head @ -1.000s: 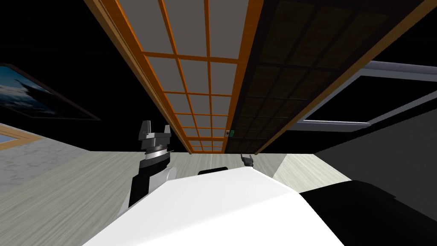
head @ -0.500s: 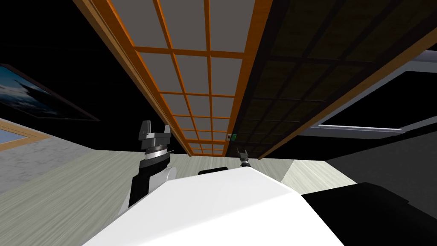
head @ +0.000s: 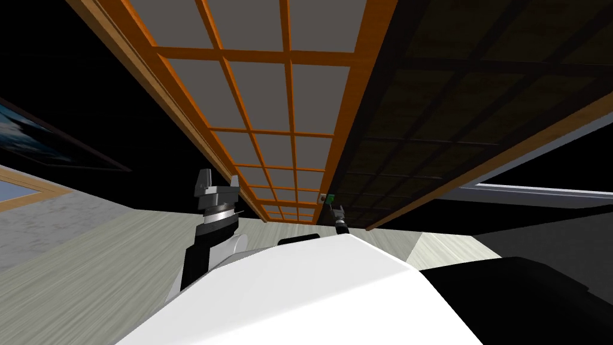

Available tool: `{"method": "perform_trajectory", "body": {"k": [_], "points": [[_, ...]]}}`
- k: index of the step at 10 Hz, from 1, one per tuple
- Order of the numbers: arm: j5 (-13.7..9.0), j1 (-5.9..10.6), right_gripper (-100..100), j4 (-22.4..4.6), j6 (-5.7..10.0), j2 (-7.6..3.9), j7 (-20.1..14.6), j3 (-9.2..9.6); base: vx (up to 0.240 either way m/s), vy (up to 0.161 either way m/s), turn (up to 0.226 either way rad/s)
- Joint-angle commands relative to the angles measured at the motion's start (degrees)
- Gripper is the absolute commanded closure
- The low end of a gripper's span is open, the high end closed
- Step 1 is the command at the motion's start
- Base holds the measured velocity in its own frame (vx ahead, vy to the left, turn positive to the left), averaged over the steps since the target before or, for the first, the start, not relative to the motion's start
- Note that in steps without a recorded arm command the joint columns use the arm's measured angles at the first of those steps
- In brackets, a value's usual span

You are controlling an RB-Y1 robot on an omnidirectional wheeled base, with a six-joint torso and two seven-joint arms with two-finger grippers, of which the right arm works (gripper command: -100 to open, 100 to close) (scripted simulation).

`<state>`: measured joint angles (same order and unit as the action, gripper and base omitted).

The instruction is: Pull the door open

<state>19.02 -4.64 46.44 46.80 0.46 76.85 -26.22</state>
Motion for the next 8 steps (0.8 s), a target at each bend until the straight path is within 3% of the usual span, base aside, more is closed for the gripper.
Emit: {"method": "perform_trajectory", "body": {"k": [1, 3, 4, 8], "points": [[0.16, 1.43, -100, 1.50, -0.33, 0.90, -0.12, 0.95, 0.127, -0.013, 0.107], [0.24, 1.40, -100, 2.23, -1.01, 0.91, -0.30, 1.08, 0.131, -0.034, 0.053], [0.24, 1.40, 100, 2.23, -1.01, 0.91, -0.30, 1.08, -0.014, 0.006, -0.008], [0.24, 1.40, 100, 2.23, -1.01, 0.91, -0.30, 1.08, -0.016, 0.006, 0.002]]}}
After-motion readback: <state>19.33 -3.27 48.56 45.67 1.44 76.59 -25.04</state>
